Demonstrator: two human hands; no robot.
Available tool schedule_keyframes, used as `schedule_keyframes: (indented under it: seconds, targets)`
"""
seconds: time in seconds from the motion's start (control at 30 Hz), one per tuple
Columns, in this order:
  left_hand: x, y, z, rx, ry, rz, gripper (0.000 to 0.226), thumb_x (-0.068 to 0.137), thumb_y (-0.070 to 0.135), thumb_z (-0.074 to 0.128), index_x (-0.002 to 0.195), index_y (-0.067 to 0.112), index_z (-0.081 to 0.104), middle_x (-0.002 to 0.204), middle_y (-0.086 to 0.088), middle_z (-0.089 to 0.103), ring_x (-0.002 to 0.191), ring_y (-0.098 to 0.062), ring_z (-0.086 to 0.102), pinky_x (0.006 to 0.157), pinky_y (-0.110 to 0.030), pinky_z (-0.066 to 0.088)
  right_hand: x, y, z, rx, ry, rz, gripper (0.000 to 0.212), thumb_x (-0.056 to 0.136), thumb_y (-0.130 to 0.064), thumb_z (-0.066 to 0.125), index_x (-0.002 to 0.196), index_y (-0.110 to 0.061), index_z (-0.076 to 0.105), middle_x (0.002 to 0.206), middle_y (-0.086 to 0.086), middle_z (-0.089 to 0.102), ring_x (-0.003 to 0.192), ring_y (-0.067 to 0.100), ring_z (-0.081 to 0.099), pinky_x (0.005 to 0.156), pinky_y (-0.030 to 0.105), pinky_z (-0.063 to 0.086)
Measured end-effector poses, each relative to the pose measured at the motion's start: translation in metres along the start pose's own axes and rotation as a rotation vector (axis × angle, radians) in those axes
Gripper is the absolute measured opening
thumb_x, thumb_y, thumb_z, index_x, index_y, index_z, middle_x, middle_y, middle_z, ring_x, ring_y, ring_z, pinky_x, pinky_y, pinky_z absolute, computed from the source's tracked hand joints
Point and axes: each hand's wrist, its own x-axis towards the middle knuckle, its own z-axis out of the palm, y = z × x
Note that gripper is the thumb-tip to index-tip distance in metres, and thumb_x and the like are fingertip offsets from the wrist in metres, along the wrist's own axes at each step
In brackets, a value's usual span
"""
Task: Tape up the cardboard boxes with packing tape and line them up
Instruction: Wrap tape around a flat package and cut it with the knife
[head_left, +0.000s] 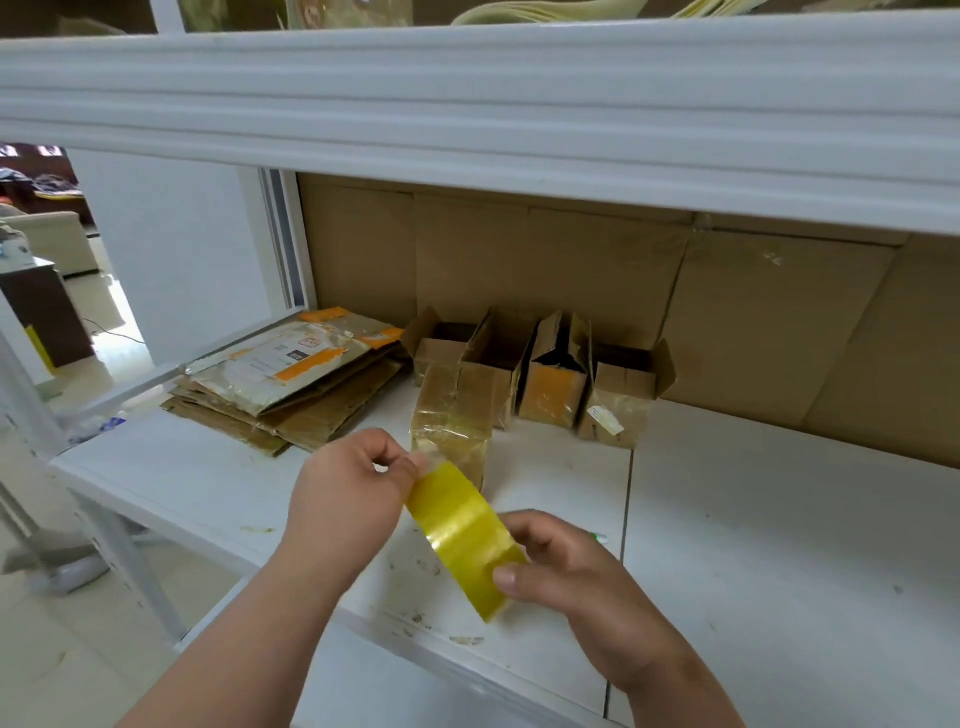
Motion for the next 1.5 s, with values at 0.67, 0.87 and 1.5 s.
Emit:
schedule_keyframes:
  seconds: [0.67, 0.87, 1.5]
  targets:
    - [0.03, 0.012, -0.008, -0.633, -0.056, -0.184, 0.022, 0.096, 0.008, 0.06, 0.074, 0.004, 0.063, 0.08, -0.012, 0.072, 0.071, -0.022, 0.072, 0.064, -0.033, 0.058, 0.021, -0.034, -0.039, -0.005, 0.082, -0.265, 0.048, 0.064, -0.051, 0.076, 0.089, -0.01, 0.07, 0.082, 0.015, 0.063, 0.078, 0.026, 0.058, 0.072, 0.037, 0.043]
    - [0.045, 0.005, 0.0, -0.646, -0.046, -0.158, 0.015, 0.094, 0.008, 0.063, 0.081, 0.003, 0.068, 0.079, -0.011, 0.074, 0.074, -0.019, 0.073, 0.073, -0.037, 0.058, 0.028, -0.046, -0.049, -0.079, 0.15, -0.268, 0.039, 0.068, -0.04, 0.07, 0.098, -0.016, 0.075, 0.091, 0.013, 0.072, 0.085, 0.025, 0.067, 0.075, 0.031, 0.051]
    - [0.069, -0.018, 0.023, -0.582, 0.236, -0.333, 0.011, 0.088, 0.008, 0.07, 0.079, 0.003, 0.071, 0.079, -0.014, 0.072, 0.077, -0.026, 0.073, 0.069, -0.035, 0.059, 0.093, -0.066, -0.087, -0.557, 0.244, -0.012, 0.018, 0.087, -0.033, 0.072, 0.073, -0.021, 0.071, 0.066, -0.01, 0.065, 0.068, 0.009, 0.063, 0.066, 0.028, 0.047]
